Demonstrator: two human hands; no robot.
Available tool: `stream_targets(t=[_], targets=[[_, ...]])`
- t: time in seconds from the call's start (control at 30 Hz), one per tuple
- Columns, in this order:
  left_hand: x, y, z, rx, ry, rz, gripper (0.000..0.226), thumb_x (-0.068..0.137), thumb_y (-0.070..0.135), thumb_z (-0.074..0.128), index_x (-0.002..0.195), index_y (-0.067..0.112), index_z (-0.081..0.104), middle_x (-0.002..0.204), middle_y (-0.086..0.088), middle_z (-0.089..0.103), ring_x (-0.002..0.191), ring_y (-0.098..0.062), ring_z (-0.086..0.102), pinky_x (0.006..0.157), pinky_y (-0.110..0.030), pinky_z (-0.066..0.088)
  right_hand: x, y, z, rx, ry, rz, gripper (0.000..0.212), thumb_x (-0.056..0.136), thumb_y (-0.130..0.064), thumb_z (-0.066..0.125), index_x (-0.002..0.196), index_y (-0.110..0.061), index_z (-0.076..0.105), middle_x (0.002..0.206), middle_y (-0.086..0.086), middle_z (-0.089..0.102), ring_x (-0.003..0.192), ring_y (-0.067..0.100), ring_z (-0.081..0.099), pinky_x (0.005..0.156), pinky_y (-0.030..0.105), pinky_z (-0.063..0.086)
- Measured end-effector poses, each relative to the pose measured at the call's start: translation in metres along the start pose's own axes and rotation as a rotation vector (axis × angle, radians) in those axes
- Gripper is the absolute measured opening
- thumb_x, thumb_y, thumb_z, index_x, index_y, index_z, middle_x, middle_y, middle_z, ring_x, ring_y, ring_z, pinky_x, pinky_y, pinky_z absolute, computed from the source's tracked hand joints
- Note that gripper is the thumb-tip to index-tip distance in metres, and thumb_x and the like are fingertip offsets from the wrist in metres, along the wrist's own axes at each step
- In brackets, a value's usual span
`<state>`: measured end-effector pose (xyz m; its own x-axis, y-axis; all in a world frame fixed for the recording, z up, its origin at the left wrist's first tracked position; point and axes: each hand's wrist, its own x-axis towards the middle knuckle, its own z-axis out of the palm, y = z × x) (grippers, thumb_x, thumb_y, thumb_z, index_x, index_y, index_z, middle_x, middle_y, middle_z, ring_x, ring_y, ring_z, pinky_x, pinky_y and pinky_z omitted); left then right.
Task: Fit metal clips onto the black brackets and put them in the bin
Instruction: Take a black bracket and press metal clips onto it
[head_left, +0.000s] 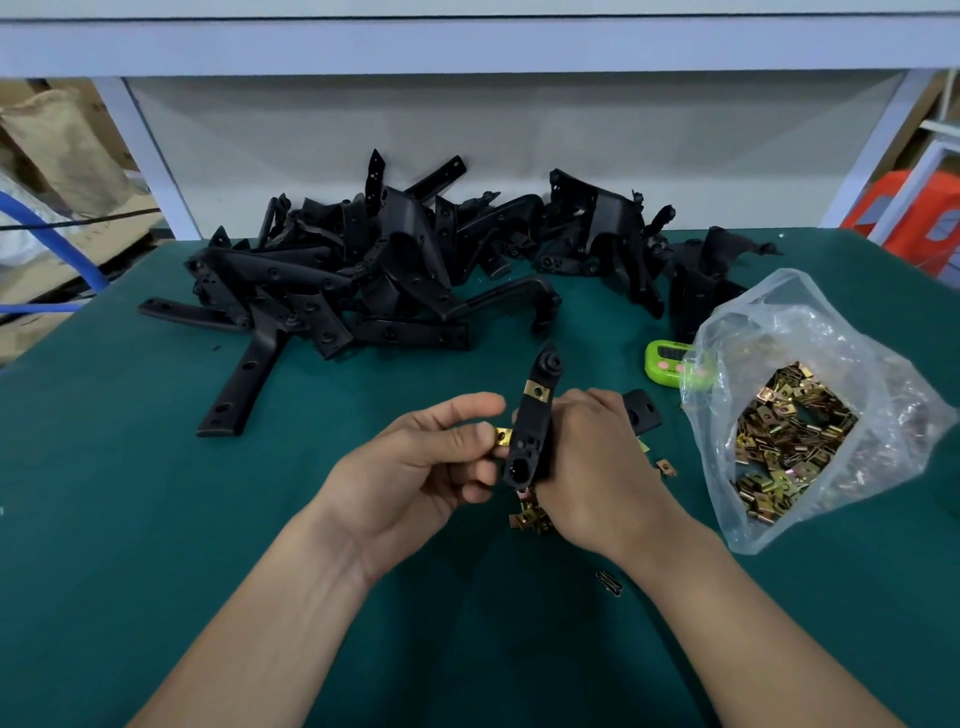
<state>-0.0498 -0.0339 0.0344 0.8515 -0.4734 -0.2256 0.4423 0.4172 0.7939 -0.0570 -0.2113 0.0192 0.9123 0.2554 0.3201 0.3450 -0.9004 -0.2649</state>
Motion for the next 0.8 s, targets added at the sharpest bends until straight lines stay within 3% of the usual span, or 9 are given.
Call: stream_targets(t=[0.23, 0.4, 0.57, 0.67, 0.8], targets=[[-0.002, 0.004, -0.006, 0.147, 0.004, 0.044, 0.019, 0.072, 0.009, 0.078, 0.086, 0.021, 0.081, 0.073, -0.009, 0.070, 0.049, -0.012, 0.059, 0.048, -0.021, 0.046, -0.001, 0.006, -0.003, -0.179, -0.075, 0.016, 0.016, 0.077, -0.019, 0.065, 0.074, -0.031, 0.054, 0.077, -0.012, 0.057, 0.078, 0.016, 0.047, 0.086, 0.033, 0.031], [-0.003, 0.006, -0.009, 0.225, 0.015, 0.056, 0.022, 0.074, 0.009, 0.075, 0.087, 0.025, 0.082, 0.071, -0.006, 0.070, 0.048, -0.012, 0.056, 0.050, -0.020, 0.045, -0.001, 0.005, 0.000, -0.164, -0.091, 0.006, 0.026, 0.075, -0.017, 0.060, 0.070, -0.032, 0.041, 0.074, -0.013, 0.049, 0.075, 0.016, 0.037, 0.079, 0.032, 0.025], [-0.004, 0.008, -0.003, 0.505, 0.060, 0.121, 0.022, 0.074, 0.013, 0.077, 0.092, 0.026, 0.080, 0.065, -0.002, 0.068, 0.053, -0.015, 0.059, 0.053, -0.019, 0.045, 0.000, 0.008, -0.003, -0.282, -0.122, 0.047, 0.019, 0.077, -0.015, 0.058, 0.077, -0.032, 0.049, 0.081, -0.010, 0.056, 0.080, 0.016, 0.043, 0.085, 0.032, 0.029], [-0.005, 0.011, -0.002, 0.597, 0.103, 0.155, 0.024, 0.081, -0.001, 0.077, 0.095, 0.018, 0.078, 0.062, -0.005, 0.067, 0.049, -0.016, 0.056, 0.051, -0.019, 0.044, 0.000, 0.006, -0.003, -0.310, -0.105, 0.046, 0.022, 0.075, -0.012, 0.055, 0.074, -0.032, 0.046, 0.080, -0.010, 0.054, 0.078, 0.016, 0.037, 0.084, 0.033, 0.026], [-0.007, 0.013, -0.002, 0.718, 0.125, 0.177, 0.032, 0.085, -0.005, 0.073, 0.099, 0.023, 0.077, 0.061, -0.008, 0.069, 0.047, -0.019, 0.054, 0.051, -0.021, 0.045, -0.002, 0.004, 0.000, -0.352, -0.136, 0.021, 0.024, 0.076, -0.013, 0.055, 0.071, -0.032, 0.039, 0.080, -0.010, 0.054, 0.082, 0.018, 0.045, 0.084, 0.034, 0.027]])
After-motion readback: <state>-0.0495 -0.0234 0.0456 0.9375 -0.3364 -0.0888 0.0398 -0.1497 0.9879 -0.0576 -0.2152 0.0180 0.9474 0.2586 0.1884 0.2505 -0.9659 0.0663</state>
